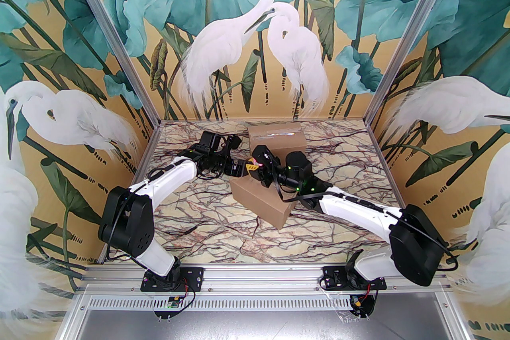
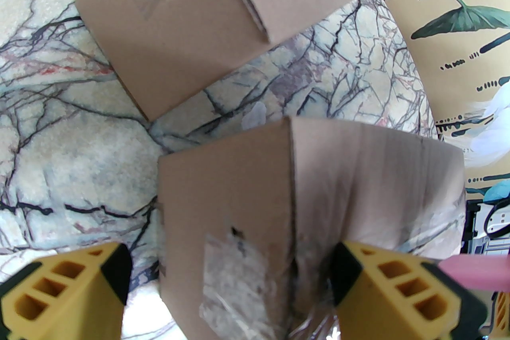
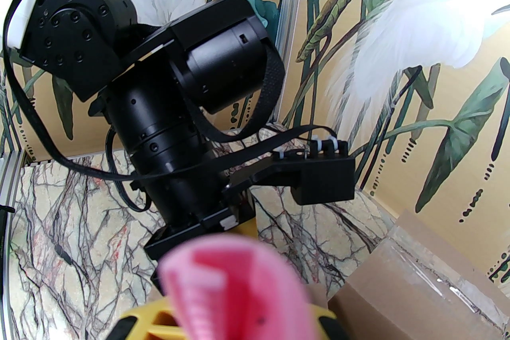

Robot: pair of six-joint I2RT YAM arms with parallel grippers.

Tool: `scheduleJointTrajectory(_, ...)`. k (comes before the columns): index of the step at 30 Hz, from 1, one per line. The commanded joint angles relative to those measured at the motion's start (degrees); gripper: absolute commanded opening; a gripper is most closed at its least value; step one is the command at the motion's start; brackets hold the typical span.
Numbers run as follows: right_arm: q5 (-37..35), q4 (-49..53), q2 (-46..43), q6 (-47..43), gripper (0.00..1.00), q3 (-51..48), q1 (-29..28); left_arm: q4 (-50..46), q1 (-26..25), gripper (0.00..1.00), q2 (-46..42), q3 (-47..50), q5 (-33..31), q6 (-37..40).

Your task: Unpack the express box

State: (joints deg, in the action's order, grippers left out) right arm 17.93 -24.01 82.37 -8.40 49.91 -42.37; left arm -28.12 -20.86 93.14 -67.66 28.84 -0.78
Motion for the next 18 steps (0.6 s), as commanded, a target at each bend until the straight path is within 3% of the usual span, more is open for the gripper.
scheduleJointTrajectory(1,0.21,-4.84,1.46,0.75,0.0,1.95,0.6,-6.66,-0.32,0.87,1.48,2.12,-7.2,1.83)
scheduleJointTrajectory(18,3.16,-8.98,3.04,5.23,0.0,1.25,2.2,-5.91,-0.36,0.87,0.11,1.78,-6.52,2.49)
